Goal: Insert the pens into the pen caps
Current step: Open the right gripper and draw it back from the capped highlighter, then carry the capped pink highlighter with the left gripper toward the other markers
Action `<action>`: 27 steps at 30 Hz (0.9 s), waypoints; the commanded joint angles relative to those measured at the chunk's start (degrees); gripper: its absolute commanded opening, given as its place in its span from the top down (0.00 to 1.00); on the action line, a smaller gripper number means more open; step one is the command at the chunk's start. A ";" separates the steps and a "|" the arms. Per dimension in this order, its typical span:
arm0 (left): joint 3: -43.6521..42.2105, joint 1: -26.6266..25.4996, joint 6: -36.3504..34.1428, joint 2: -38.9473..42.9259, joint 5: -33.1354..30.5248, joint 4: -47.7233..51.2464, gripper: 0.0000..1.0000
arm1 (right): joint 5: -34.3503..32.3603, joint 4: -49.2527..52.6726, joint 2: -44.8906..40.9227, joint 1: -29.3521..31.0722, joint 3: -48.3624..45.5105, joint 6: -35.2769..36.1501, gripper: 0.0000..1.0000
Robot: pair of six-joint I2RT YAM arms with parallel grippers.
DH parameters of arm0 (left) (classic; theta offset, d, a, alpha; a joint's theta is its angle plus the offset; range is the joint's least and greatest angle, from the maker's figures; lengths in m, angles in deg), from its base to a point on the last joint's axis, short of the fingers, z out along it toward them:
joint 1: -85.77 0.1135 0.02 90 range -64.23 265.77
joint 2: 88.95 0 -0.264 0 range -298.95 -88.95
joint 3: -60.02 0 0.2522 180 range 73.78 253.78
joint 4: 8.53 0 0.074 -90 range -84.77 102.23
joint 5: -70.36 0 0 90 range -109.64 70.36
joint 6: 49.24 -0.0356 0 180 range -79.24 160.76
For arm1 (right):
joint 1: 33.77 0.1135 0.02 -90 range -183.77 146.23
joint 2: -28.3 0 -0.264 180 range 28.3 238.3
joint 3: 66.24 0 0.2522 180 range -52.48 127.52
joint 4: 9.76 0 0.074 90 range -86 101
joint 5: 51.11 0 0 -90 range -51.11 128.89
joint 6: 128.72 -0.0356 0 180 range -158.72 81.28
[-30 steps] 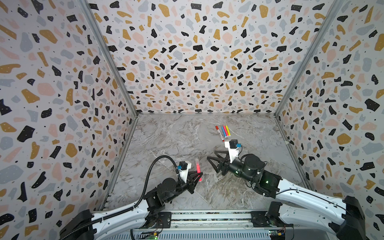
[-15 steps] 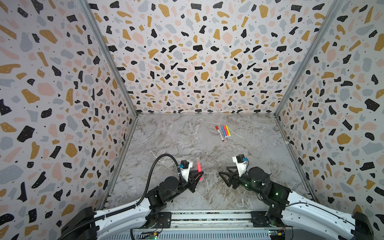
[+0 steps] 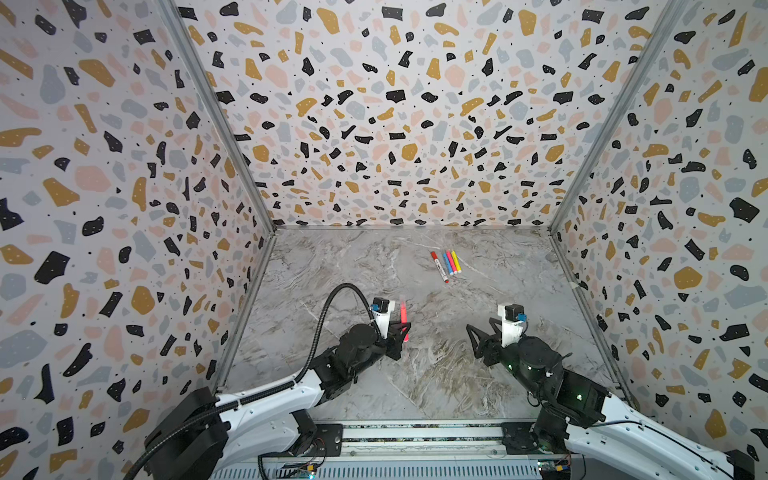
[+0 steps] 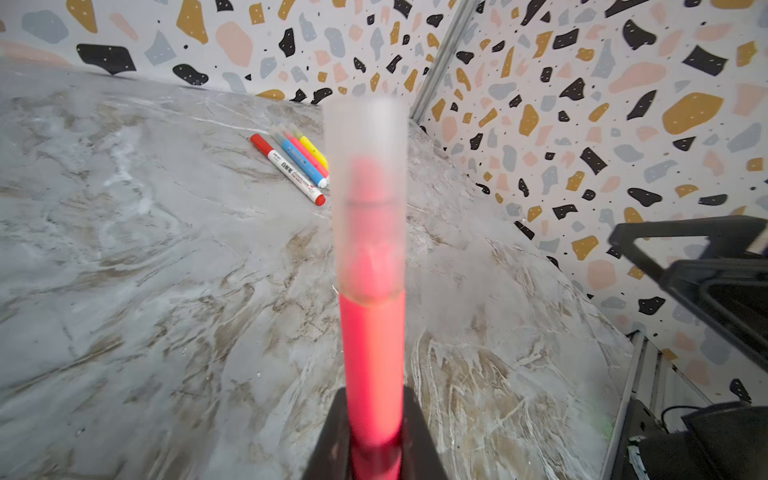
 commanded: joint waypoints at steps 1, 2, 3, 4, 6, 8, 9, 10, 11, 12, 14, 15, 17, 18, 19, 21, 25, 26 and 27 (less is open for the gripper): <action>3.18 2.94 1.78 -3.39 3.42 0.08 1.00 | -9.54 7.41 -0.58 -0.27 6.24 4.00 0.25; 4.08 3.92 2.22 -4.96 4.52 0.06 1.00 | -10.22 8.26 -0.75 -0.27 7.25 4.41 0.24; 4.92 4.90 2.69 -6.66 5.71 0.09 1.00 | -10.08 9.43 -0.93 -0.27 8.39 5.13 0.24; 5.76 5.77 3.37 -8.18 6.42 0.34 1.00 | -10.32 11.09 -1.04 -0.27 9.54 4.96 0.24; 7.48 7.18 4.37 -11.24 8.05 0.39 1.00 | -11.02 14.55 -1.59 -0.27 12.01 4.36 0.24; 9.40 8.14 4.85 -14.15 8.96 0.05 1.00 | -12.15 17.51 -2.63 -0.27 13.49 4.55 0.24; 10.31 8.45 4.91 -15.54 8.98 0.03 1.00 | -12.80 18.68 -3.18 -0.27 13.68 4.50 0.24; 11.83 8.88 5.19 -17.27 9.11 0.47 1.00 | -13.55 19.74 -3.86 -0.27 13.57 4.48 0.24; 13.59 9.36 5.49 -19.21 9.58 1.22 1.00 | -14.48 20.26 -4.65 -0.27 12.84 4.43 0.24; 15.28 9.75 5.48 -21.00 10.29 1.74 1.00 | -15.37 20.95 -5.41 -0.27 12.71 3.17 0.22; 19.43 10.55 5.75 -25.50 11.63 3.24 1.00 | -13.55 19.65 -7.37 -0.27 11.79 4.08 0.21; 21.19 10.82 5.93 -27.37 12.14 3.80 1.00 | -12.77 18.96 -8.01 -0.18 11.37 4.57 0.21; 25.87 11.44 6.19 -31.95 13.47 5.55 1.00 | -12.38 18.41 -8.95 -0.18 11.10 4.87 0.20; 27.81 11.76 6.07 -34.05 13.84 6.55 1.00 | -12.36 18.55 -9.06 -0.25 11.07 4.90 0.20; 29.94 12.11 6.20 -36.23 14.32 7.41 1.00 | -12.38 18.71 -9.08 -0.18 11.01 4.89 0.19; 32.90 12.56 6.81 -39.45 15.02 7.35 1.00 | -12.19 18.73 -8.86 -0.18 10.97 4.88 0.18; 39.26 12.86 7.31 -44.93 15.22 7.78 1.00 | -11.71 18.48 -7.95 -0.18 10.86 4.81 0.17; 40.74 12.87 7.44 -46.06 15.62 8.08 1.00 | -11.50 18.43 -7.85 -0.18 10.88 4.74 0.17; 42.53 12.87 7.65 -47.56 16.14 8.33 1.00 | -11.41 18.47 -7.68 -0.18 10.88 4.72 0.17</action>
